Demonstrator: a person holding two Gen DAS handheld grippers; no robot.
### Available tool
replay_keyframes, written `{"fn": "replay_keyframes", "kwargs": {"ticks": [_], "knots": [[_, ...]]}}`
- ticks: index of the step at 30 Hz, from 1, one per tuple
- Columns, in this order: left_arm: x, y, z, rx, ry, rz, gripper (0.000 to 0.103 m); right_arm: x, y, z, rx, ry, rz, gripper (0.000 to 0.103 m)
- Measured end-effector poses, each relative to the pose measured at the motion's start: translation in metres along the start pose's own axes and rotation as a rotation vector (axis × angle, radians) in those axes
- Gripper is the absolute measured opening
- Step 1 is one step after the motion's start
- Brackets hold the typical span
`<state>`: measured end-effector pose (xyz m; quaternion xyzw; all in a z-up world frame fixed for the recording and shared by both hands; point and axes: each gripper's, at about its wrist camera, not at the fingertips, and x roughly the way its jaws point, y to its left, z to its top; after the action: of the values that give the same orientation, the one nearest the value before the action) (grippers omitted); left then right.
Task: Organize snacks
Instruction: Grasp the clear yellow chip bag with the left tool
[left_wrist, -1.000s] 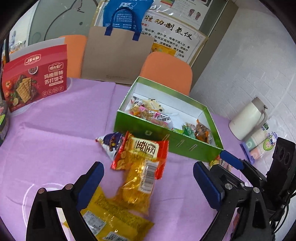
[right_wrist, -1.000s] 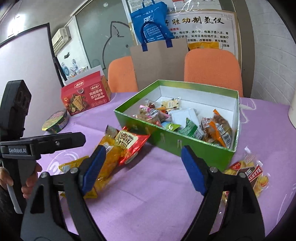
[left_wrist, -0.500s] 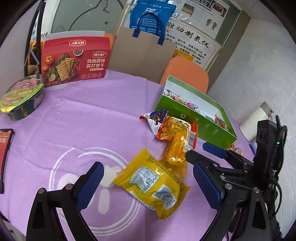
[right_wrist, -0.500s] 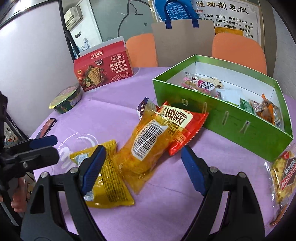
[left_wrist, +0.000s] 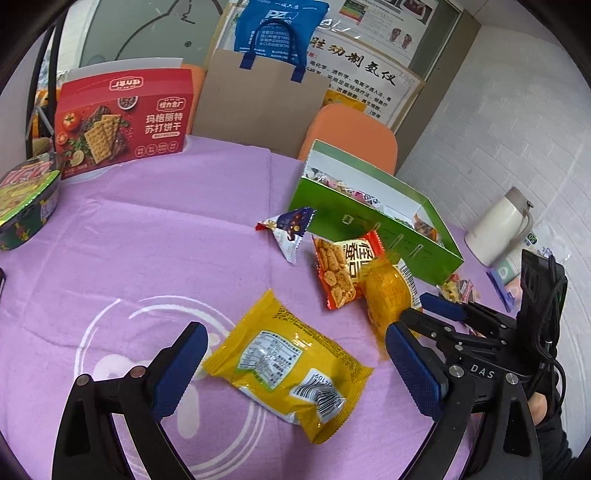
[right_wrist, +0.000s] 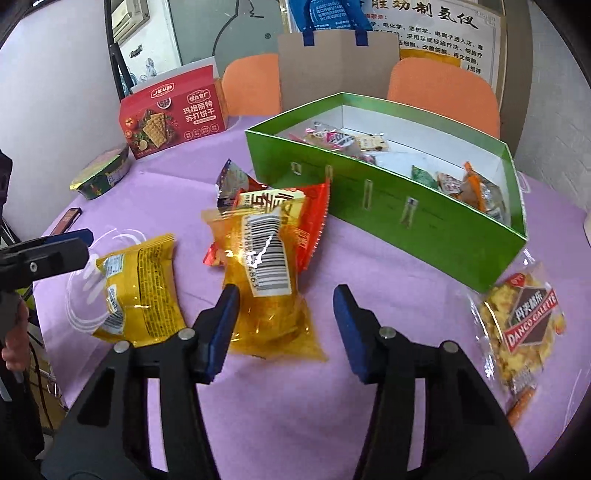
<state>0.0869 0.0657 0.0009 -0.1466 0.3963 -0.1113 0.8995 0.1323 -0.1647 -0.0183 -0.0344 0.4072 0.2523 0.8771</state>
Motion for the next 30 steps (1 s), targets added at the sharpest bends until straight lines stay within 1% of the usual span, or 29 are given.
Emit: {"fn": "replay_keyframes", "kwargs": {"ticks": [3,5,8,11,13,14,16,18,21,24,26,30], "knots": [[0.006,-0.008,0.000,0.016,0.013,-0.014,0.098,-0.004,-0.004,-0.007,0.036,0.006,0.037,0.055],[0.008,-0.015,-0.001,0.033,0.017,-0.011,0.098,0.000,0.002,-0.008,0.022,0.023,0.059,0.056],[0.006,-0.025,-0.002,0.065,0.014,-0.016,0.098,0.004,0.011,-0.008,-0.013,0.035,0.064,0.057],[0.007,-0.038,0.000,0.119,0.021,-0.043,0.097,-0.001,0.009,-0.011,-0.008,0.030,0.053,0.058],[0.015,-0.048,0.003,0.156,0.043,-0.091,0.087,-0.005,0.006,-0.017,0.006,0.047,0.043,0.061],[0.022,-0.051,0.006,0.163,0.060,-0.118,0.084,-0.008,0.004,-0.021,0.017,0.058,0.045,0.062],[0.038,-0.055,0.012,0.156,0.109,-0.167,0.071,-0.013,0.001,-0.029,0.044,0.080,0.075,0.062],[0.054,-0.058,0.016,0.144,0.152,-0.191,0.064,-0.015,0.000,-0.034,0.072,0.095,0.095,0.062],[0.069,-0.061,0.018,0.130,0.176,-0.189,0.064,-0.013,-0.001,-0.039,0.087,0.101,0.103,0.062],[0.074,-0.061,0.016,0.116,0.194,-0.195,0.064,-0.005,-0.003,-0.039,0.113,0.116,0.117,0.062],[0.076,-0.061,0.016,0.115,0.204,-0.193,0.064,-0.005,-0.004,-0.038,0.121,0.106,0.115,0.062],[0.074,-0.059,0.019,0.105,0.197,-0.211,0.064,-0.009,-0.005,-0.037,0.133,0.091,0.117,0.062]]}}
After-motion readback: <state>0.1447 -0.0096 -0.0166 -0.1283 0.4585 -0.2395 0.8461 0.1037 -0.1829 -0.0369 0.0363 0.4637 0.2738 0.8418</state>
